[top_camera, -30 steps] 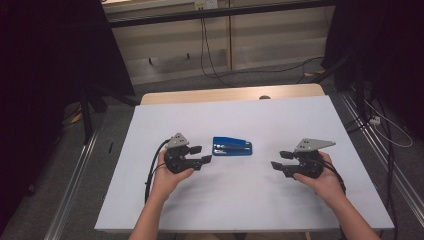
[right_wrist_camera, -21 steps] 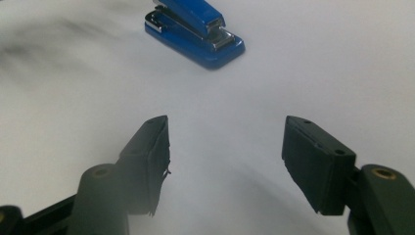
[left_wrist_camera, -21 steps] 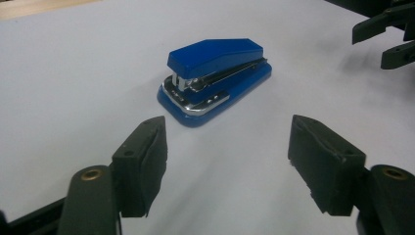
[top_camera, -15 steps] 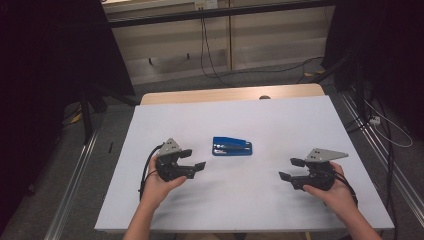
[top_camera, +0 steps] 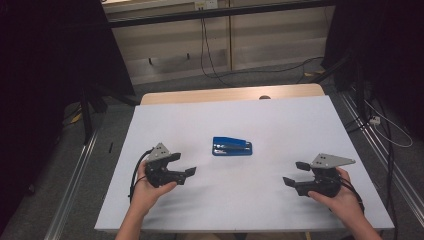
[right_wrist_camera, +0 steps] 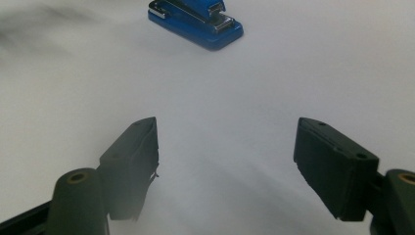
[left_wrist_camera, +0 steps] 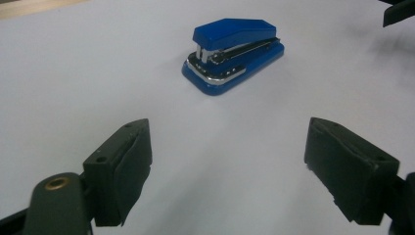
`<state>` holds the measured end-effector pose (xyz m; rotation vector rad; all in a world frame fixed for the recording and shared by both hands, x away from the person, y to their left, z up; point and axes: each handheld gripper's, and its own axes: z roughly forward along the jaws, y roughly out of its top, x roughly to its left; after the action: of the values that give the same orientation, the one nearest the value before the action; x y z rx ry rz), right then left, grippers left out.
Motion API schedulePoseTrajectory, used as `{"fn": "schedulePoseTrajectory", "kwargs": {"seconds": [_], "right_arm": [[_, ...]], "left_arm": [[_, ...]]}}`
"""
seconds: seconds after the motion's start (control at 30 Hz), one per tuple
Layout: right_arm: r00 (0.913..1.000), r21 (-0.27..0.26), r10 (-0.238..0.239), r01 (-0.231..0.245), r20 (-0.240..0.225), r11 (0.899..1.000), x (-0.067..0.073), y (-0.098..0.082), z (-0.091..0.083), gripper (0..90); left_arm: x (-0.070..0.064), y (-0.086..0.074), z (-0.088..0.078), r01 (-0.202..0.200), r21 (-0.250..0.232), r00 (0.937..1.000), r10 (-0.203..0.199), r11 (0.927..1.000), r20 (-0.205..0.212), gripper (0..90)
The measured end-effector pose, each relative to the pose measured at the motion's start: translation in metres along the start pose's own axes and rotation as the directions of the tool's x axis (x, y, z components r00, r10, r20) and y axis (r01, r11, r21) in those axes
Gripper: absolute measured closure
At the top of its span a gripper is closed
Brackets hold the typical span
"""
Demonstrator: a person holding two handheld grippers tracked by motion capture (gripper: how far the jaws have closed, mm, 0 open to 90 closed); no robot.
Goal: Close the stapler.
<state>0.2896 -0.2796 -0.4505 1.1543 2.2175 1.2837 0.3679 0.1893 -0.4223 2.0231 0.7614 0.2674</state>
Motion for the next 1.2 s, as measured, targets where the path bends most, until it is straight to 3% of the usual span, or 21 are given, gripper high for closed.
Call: {"fn": "schedulePoseTrajectory", "kwargs": {"seconds": [0.6, 1.2], "right_arm": [[0.9999, -0.016, -0.010, 0.010, -0.004, 1.000, 0.001, -0.001, -0.002, 22.3], [0.9996, -0.027, -0.019, 0.018, -0.021, 0.999, 0.002, -0.001, -0.002, 21.9]], "left_arm": [[0.012, -0.024, -0.033, 0.031, -0.022, 0.9991, -0.032, 0.9993, -0.028, 13.4], [0.017, -0.033, -0.043, 0.051, -0.032, 0.9983, -0.052, 0.9982, -0.026, 12.6]]}}
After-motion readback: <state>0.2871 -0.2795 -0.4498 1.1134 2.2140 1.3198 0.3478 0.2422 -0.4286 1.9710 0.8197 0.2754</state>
